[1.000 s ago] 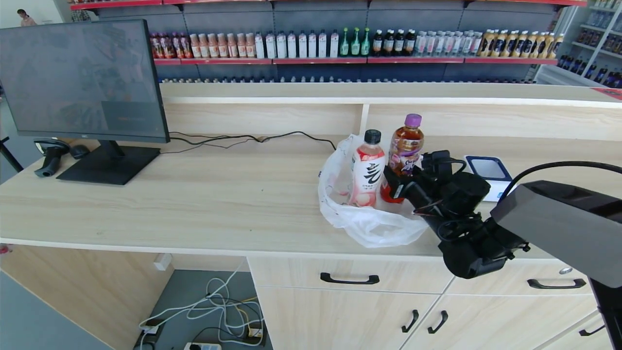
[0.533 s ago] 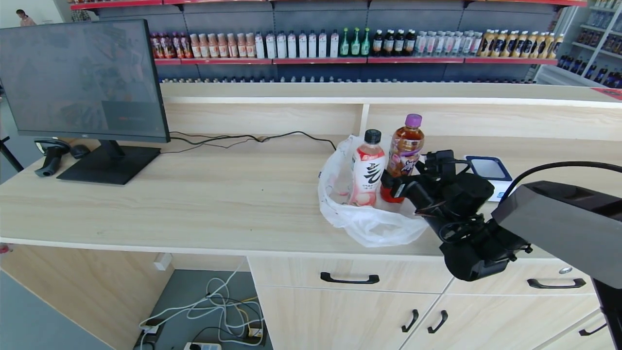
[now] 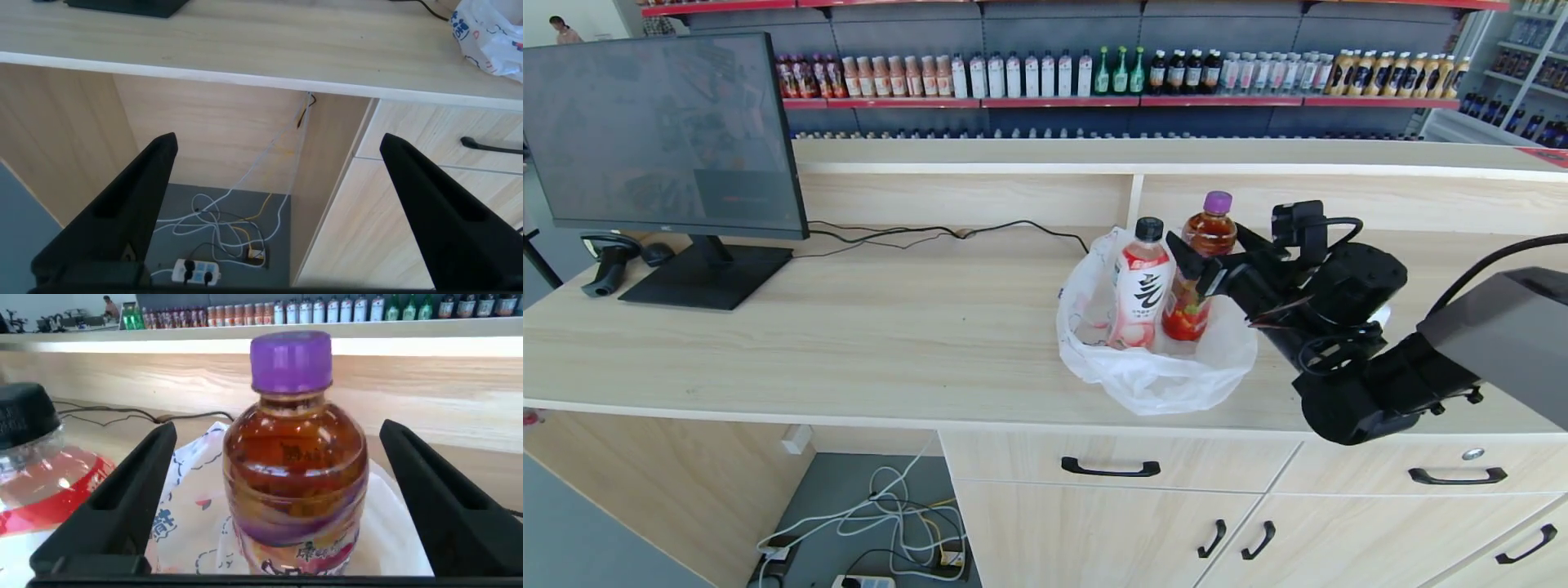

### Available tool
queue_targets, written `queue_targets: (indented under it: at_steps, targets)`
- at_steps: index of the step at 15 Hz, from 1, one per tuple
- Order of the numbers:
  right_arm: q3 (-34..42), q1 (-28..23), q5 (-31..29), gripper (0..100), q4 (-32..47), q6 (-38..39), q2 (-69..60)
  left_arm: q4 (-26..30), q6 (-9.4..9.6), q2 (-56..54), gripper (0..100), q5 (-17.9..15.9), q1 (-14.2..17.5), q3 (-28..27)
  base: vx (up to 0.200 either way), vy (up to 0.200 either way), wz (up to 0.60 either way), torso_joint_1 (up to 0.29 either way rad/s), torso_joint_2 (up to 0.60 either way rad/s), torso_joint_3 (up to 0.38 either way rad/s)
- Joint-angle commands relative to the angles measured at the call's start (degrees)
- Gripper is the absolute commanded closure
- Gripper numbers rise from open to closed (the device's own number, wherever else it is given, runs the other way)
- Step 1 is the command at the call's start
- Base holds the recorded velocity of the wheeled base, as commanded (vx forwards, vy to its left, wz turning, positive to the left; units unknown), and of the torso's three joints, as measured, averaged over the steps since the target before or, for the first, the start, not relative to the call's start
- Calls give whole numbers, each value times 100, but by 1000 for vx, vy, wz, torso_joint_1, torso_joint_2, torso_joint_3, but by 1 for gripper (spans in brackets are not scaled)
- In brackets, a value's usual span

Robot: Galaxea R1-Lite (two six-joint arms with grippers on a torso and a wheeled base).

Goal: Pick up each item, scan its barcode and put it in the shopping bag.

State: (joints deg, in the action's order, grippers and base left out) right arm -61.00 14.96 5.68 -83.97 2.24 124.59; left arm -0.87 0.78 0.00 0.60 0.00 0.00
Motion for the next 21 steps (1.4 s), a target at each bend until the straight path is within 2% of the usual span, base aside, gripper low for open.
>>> queue_targets:
  at_steps: [1,4,6,8,11,13,14,15,17,18,19,21]
  targets:
    - [-26,-116,21,0,390,22,-699,-1,1,0,0,2,0,0,0,0,0,0,0,0]
    - [80,-151,-23,0,706,101,-1385,-1,-8,0,0,2,0,0,0,0,0,0,0,0]
    - [765,-362,-67,0,724,75,-2149,7,-8,0,0,2,0,0,0,0,0,0,0,0]
    - [1530,-353,-76,0,944,48,-3142,7,-8,0,0,2,0,0,0,0,0,0,0,0]
    - [2470,-432,-471,0,1884,-347,-4742,7,1,0,0,2,0,0,0,0,0,0,0,0]
    - [3279,-344,-463,0,2684,-743,-6148,7,1,0,0,2,0,0,0,0,0,0,0,0]
    - [3446,-327,-463,0,2956,-787,-6500,7,1,0,0,2,0,0,0,0,0,0,0,0]
    - [3859,-318,-463,0,3853,-822,-7511,7,1,0,0,2,0,0,0,0,0,0,0,0]
    - [4167,-309,-419,0,5303,-1050,-8934,7,10,0,0,2,-9,0,0,0,0,0,0,0]
    - [4175,-300,-366,0,5637,-1068,-9216,-1,10,0,0,2,0,0,0,0,0,0,0,0]
    - [4175,-300,-287,0,6736,-1094,-10103,-1,1,0,0,2,0,0,0,0,0,0,0,0]
    - [4079,-309,-269,0,8045,-1094,-11009,-1,1,0,0,2,0,0,0,0,0,0,0,0]
